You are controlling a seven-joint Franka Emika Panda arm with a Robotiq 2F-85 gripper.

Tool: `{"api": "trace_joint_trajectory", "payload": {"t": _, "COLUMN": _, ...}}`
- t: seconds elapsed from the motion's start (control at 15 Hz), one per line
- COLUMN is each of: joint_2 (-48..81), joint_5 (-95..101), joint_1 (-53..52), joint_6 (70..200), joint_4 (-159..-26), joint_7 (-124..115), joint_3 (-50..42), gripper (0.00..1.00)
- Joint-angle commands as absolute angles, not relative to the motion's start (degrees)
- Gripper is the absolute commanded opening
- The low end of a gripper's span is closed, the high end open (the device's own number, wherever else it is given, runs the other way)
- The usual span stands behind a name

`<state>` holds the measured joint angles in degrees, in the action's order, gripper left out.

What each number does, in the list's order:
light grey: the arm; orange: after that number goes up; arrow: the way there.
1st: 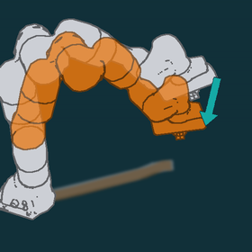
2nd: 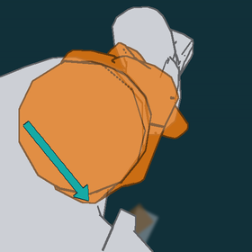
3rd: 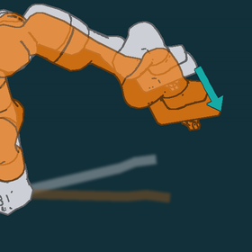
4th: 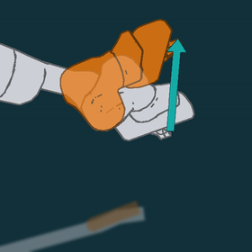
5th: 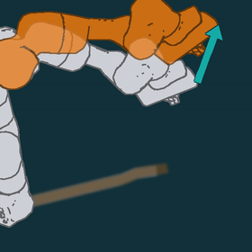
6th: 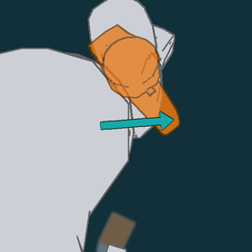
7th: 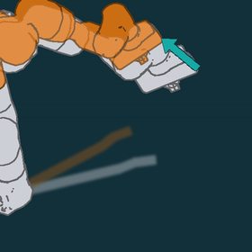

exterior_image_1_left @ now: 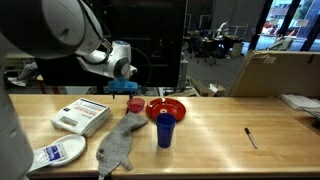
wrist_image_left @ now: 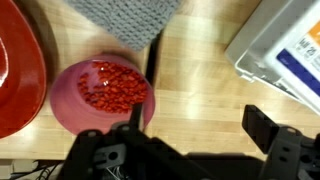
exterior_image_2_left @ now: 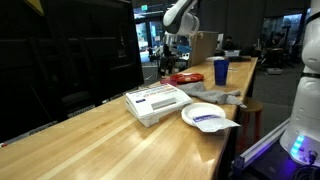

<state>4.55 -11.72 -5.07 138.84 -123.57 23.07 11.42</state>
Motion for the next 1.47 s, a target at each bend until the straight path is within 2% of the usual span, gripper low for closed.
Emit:
{"api": "trace_joint_trajectory", "payload": {"t": 0.0, "joint_2": -2.15, "joint_5": -16.93, "joint_1": -5.71, "joint_6": 134.05, "joint_4": -128.15, "joint_7": 27.59, "joint_3": 10.87, "gripper": 1.00}}
{"api": "trace_joint_trajectory", "payload": {"t": 0.53, "joint_2": -8.17, "joint_5": -16.42, "joint_1": -8.56, "joint_6": 127.24, "joint_4": -133.54, "joint_7": 30.51, "joint_3": 9.68, "gripper": 1.00}}
{"api": "trace_joint_trajectory", "payload": {"t": 1.4, "joint_2": -7.73, "joint_5": -16.32, "joint_1": -11.27, "joint_6": 122.67, "joint_4": -134.70, "joint_7": 28.85, "joint_3": 10.02, "gripper": 1.00}}
